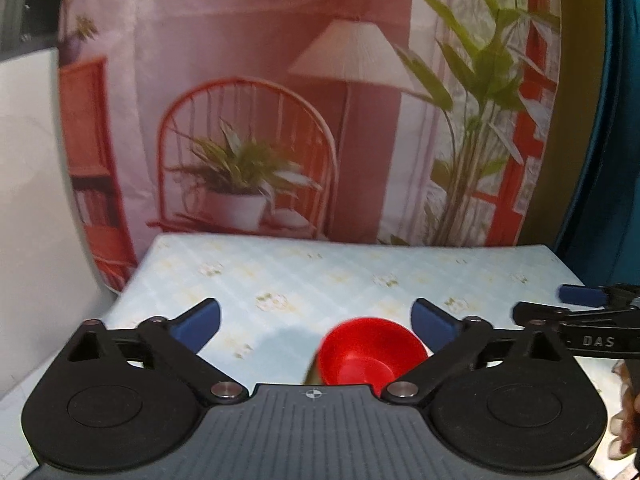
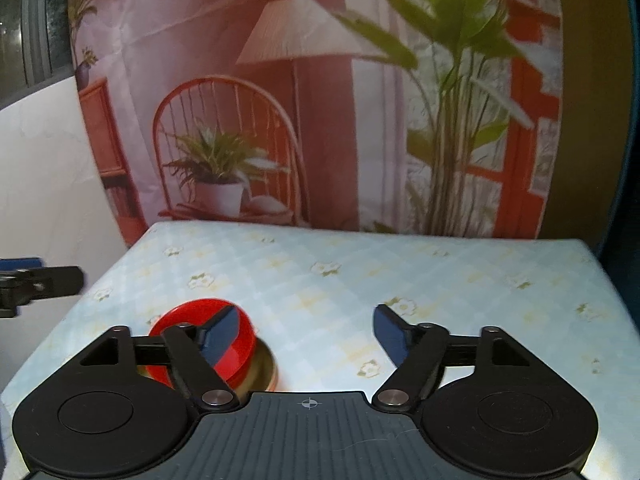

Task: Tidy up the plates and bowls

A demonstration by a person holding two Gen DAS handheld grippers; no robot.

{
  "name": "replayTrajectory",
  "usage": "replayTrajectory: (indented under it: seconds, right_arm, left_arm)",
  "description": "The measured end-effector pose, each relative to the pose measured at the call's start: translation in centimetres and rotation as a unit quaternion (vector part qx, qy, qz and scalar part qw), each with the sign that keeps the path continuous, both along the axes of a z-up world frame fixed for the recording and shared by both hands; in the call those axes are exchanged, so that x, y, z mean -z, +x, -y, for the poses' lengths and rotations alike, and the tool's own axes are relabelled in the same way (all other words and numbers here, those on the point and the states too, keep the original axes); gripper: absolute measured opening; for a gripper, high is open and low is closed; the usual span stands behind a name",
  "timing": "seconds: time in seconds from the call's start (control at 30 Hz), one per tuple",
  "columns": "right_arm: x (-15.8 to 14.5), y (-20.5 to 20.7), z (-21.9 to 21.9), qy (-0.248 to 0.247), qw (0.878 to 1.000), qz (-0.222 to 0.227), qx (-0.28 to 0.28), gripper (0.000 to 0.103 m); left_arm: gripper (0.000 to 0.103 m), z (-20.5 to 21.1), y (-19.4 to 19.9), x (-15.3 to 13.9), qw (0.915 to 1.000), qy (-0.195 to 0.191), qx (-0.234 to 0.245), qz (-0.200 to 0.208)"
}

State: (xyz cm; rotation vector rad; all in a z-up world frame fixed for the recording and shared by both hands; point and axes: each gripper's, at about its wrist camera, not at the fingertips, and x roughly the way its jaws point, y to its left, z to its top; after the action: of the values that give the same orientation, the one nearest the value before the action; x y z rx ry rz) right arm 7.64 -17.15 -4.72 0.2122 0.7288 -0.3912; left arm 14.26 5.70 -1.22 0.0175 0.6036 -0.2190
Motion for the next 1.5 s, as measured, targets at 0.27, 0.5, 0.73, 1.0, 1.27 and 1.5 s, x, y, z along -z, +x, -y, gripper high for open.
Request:
replayTrajectory:
  seconds: [0.27,0.5,0.73,1.0,1.27,1.5]
  right_arm:
    - [-2.9,-1.9,-0.8,-0.049,0.999,0.013,0.018,0.103]
    - [-5.9,-3.7,-2.3,-0.060,0.998,0.033,0.015,0.103]
    - [-8.1,-6.4,-4.0,-0.061,0.996,0.053,0.024,0.103]
    - [-9.6,-9.6,-5.4,-0.054,0.994,0.087,0.042,0.103]
    - [-9.5,-11.3,-6.6,-0.053,0.993,0.090,0.046,0.103]
    - [-9.3,-11.8,-6.7,-0.053,0.993,0.090,0.055,0.103]
  left_arm:
    - [0.103,-0.8,-2.7,-2.9,0.9997,0.002,-0.003,0.024]
    - [0.103,-0.2,-5.7,-5.4,0.9984,-0.001,-0.008,0.055]
    - [0.103,0.7,-8.2,-6.4,0.9975,0.015,0.001,0.069]
    - [0.103,0.8,-10.5,-6.9,0.9966,0.013,-0.003,0.081]
    - [0.103,0.2,-11.5,-6.8,0.9964,0.011,-0.015,0.083]
    - [0.103,0.3,-11.6,-6.8,0.9964,0.012,-0.015,0.083]
